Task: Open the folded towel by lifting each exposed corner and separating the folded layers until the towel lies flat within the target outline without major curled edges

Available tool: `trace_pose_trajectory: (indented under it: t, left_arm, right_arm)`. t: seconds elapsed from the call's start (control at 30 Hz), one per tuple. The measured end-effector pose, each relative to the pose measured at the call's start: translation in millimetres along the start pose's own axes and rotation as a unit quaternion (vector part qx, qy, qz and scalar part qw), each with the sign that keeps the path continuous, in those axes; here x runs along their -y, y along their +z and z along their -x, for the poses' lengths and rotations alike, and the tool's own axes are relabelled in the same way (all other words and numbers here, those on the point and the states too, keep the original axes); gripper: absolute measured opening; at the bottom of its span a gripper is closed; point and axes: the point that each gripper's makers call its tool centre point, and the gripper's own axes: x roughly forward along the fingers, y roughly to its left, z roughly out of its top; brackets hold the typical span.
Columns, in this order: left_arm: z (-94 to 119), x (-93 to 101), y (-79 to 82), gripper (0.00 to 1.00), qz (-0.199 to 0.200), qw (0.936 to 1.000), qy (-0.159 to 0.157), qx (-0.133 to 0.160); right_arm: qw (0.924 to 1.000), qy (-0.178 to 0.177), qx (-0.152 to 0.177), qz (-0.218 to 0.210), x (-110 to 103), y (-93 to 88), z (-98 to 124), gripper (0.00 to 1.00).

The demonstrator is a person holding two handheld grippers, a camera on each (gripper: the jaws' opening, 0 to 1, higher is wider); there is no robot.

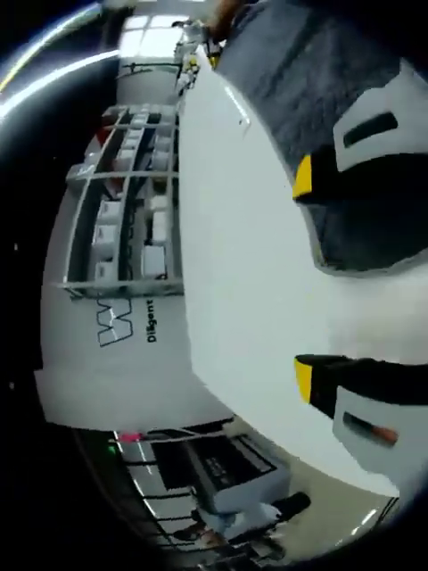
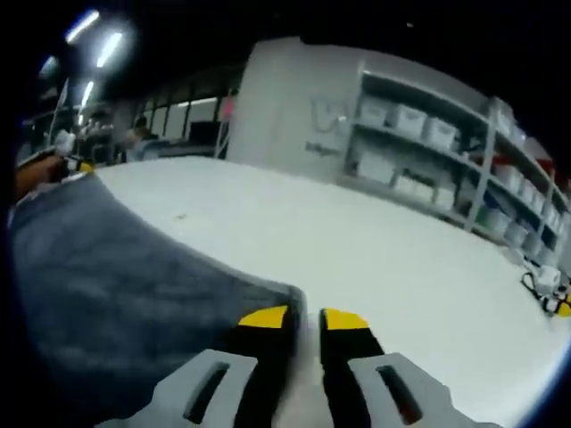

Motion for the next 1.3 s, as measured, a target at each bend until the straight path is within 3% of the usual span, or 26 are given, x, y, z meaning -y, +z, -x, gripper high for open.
trace_pose_trajectory:
  t: [0.03,0.13,0.2,0.33,0.47,0.7,0.9,1.03,1.17,1.3]
  left_arm:
    - [0,-4.0,3.3,0.92,-0.015,0.9998,0.011,0.002]
    - [3,-13.7,5.8,0.99,-0.044,0.9979,0.047,-0.008]
    - [6,-17.2,10.1,1.0,-0.069,0.9954,0.066,-0.012]
    - [10,-8.6,23.9,1.0,-0.075,0.9957,0.055,0.008]
    - [17,0.9,34.8,1.0,-0.069,0.9965,0.043,0.022]
    - [34,17.6,47.7,1.0,-0.059,0.9978,0.022,0.024]
    - [79,53.3,64.1,1.0,-0.065,0.9975,-0.01,0.027]
    - [108,64.7,66.9,1.0,-0.052,0.998,-0.018,0.03]
    - [137,71.2,65.7,1.0,-0.052,0.9978,-0.021,0.036]
    - [164,74.4,66.3,0.99,-0.052,0.9973,-0.026,0.045]
  right_arm:
    - [0.9999,-0.005,0.003,-0.014,4,1.1,2,0.4]
    - [0.9989,-0.018,0.021,-0.039,11,7.5,4,0.83]
    - [0.9981,-0.043,0.021,-0.039,19,10.1,8,0.99]
    - [0.9969,-0.068,0.015,-0.038,27,12.9,17,1.0]
    - [0.9951,-0.077,0.042,-0.047,35,34.3,25,1.0]
    - [0.994,-0.078,0.074,-0.022,26,75.7,43,1.0]
    - [0.9925,-0.067,0.101,-0.018,10,101.2,72,1.0]
    - [0.993,-0.067,0.096,-0.01,2,102.4,93,1.0]
    - [0.9939,-0.048,0.094,-0.031,-12,102.9,119,1.0]
    - [0.9932,-0.06,0.097,-0.024,-19,107.1,153,1.0]
